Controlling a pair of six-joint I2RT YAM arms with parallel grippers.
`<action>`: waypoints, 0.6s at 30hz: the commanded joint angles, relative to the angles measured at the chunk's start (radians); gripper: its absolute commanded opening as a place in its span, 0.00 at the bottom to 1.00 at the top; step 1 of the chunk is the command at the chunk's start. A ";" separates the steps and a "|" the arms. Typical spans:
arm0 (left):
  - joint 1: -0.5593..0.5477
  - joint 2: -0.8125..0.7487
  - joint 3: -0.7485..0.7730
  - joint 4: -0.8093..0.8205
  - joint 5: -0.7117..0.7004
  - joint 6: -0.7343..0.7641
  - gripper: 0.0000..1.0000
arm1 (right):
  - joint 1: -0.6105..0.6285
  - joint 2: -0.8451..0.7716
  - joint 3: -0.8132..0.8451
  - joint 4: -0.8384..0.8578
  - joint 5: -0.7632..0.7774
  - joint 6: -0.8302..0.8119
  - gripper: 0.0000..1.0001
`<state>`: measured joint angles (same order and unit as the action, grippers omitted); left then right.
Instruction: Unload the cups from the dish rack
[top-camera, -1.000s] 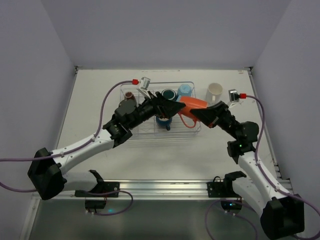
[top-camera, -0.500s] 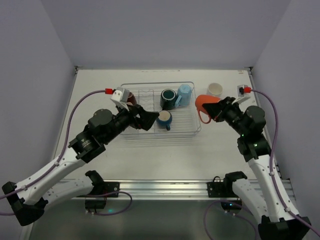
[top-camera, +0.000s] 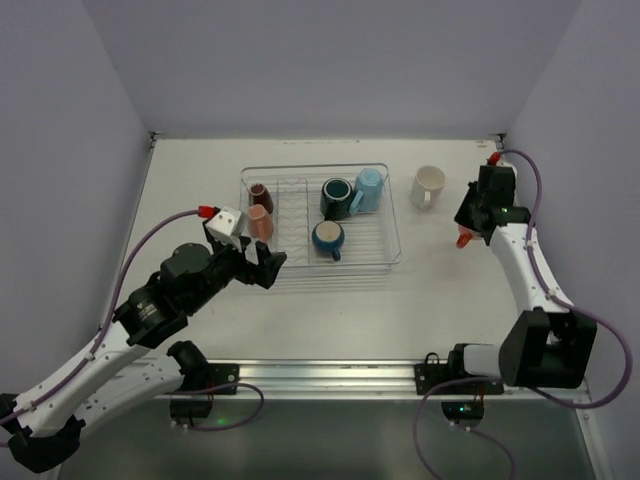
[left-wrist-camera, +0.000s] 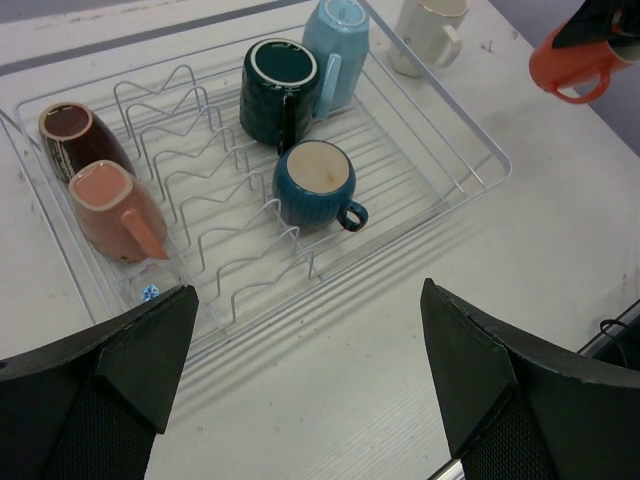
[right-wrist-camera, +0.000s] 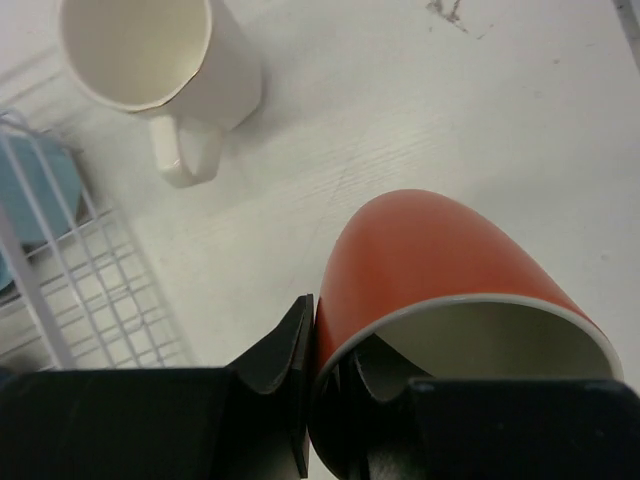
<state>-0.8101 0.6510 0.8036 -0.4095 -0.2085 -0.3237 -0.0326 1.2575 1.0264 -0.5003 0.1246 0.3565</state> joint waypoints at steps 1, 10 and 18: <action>0.008 -0.016 -0.010 0.000 0.037 0.069 1.00 | -0.030 0.101 0.173 0.035 0.084 -0.056 0.00; 0.009 -0.013 -0.017 -0.008 0.074 0.084 1.00 | -0.076 0.476 0.452 0.046 -0.019 -0.152 0.00; 0.011 0.016 -0.015 -0.011 0.078 0.087 1.00 | -0.092 0.652 0.597 -0.010 -0.102 -0.166 0.00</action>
<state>-0.8055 0.6586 0.7891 -0.4126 -0.1593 -0.2684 -0.1196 1.9114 1.5429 -0.5159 0.0563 0.2298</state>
